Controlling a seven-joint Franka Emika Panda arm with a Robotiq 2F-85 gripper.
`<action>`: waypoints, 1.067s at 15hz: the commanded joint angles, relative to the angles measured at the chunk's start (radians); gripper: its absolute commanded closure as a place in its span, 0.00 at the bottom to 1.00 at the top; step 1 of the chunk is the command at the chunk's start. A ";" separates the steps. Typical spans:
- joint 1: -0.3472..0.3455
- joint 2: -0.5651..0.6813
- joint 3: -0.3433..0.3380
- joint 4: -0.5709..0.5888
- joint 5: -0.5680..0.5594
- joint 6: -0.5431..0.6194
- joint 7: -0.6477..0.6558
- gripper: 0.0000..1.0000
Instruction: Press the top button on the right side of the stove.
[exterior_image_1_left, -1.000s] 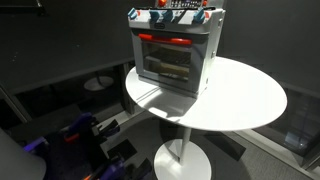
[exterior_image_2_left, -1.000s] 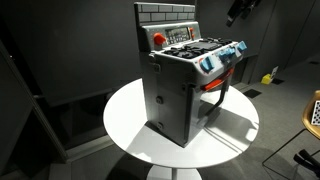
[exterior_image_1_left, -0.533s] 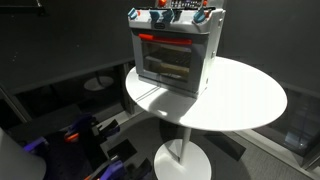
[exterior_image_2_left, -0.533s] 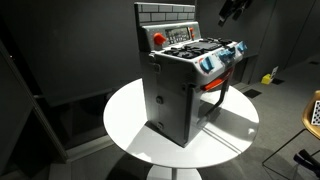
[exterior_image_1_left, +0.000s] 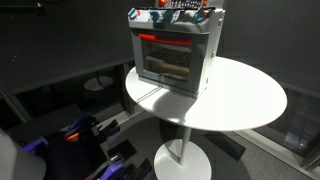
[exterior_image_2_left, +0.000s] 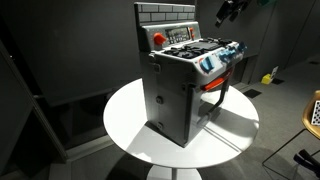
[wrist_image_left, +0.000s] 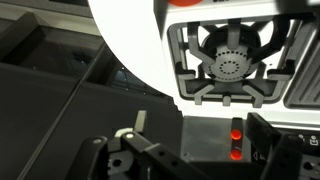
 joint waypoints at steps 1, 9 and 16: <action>0.017 0.053 -0.023 0.035 0.026 0.074 -0.043 0.00; 0.032 0.148 -0.044 0.110 0.037 0.152 -0.078 0.00; 0.036 0.225 -0.048 0.200 0.090 0.147 -0.116 0.00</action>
